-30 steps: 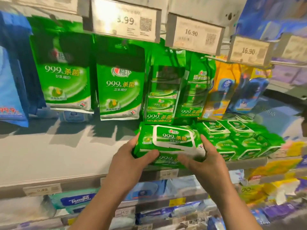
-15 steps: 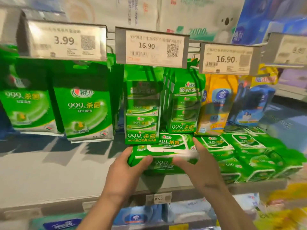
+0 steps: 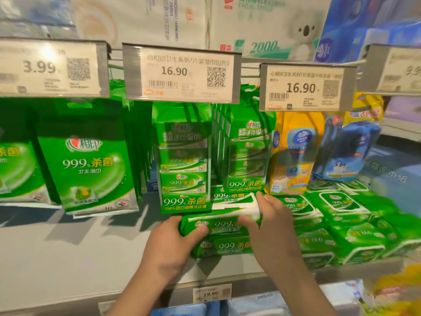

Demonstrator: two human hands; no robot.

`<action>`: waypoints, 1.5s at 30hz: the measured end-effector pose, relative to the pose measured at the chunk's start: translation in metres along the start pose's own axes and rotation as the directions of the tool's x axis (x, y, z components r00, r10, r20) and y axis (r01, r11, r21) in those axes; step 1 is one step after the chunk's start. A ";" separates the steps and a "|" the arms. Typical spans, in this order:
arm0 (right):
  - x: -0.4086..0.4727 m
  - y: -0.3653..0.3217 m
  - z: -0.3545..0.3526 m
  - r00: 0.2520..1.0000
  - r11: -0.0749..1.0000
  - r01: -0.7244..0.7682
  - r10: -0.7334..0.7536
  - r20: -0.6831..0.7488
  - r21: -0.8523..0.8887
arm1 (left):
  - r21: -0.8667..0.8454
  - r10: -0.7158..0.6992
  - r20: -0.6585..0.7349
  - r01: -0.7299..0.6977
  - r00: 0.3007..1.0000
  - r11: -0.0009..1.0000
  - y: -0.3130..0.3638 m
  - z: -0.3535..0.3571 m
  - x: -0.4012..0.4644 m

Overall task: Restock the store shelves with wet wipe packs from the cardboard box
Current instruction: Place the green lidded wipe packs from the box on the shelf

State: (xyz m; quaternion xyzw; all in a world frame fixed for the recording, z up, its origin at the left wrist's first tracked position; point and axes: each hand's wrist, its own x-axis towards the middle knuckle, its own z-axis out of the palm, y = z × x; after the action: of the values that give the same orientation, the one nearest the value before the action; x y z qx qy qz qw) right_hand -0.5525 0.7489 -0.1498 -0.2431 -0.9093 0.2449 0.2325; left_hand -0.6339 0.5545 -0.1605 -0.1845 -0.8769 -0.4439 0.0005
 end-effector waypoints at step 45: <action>-0.164 -0.069 0.087 0.749 0.799 0.576 -0.601 0.280 0.174 | 0.242 -0.286 -0.378 0.392 0.880 0.887 -0.098 -0.078 -0.246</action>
State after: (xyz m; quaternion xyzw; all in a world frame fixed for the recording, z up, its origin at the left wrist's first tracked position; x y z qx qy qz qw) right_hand -0.4956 0.5760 -0.2281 0.1077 -0.9546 0.2299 0.1558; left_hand -0.4493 0.3615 -0.2294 0.0538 -0.9415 -0.3177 0.0984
